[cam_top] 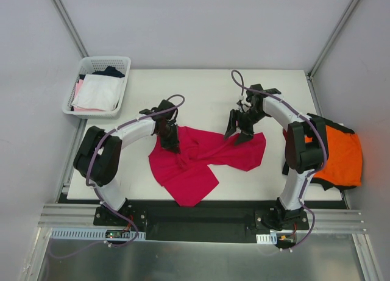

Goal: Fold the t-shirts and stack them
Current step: Flatten the tshirt out

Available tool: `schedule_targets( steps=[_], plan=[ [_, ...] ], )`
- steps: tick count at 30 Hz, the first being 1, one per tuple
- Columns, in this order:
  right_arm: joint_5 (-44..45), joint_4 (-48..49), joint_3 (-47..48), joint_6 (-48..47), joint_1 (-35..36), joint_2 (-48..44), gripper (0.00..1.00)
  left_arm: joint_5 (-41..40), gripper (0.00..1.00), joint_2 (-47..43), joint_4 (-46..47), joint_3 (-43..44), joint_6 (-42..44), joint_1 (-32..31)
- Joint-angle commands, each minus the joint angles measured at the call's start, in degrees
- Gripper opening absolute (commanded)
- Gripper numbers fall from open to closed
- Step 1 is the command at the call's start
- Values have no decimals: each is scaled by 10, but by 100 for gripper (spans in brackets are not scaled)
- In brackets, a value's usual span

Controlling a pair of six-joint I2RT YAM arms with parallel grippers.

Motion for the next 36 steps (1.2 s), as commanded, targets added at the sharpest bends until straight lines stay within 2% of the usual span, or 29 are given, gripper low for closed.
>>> schedule_targets(
  steps=[1,5,9,17,21,25,36],
  plan=[
    [4,-14,20,-2,-1,-3,61,-15,5,-31,-5,17,12,-7],
    [2,-7,24,1,1,9,61,-52,6,-66,-41,43,14,-6],
    [3,-2,30,5,6,24,61,-98,15,-85,-85,100,14,7],
    [2,-13,65,0,16,48,61,-134,16,-82,-111,190,7,88],
    [0,-28,88,-12,17,57,61,-132,16,-63,-117,217,15,101],
    [-17,-27,99,-8,22,70,61,-88,17,-56,-117,197,12,100],
    [-53,-13,249,17,104,186,62,-17,18,-72,-71,66,7,93]
  ],
)
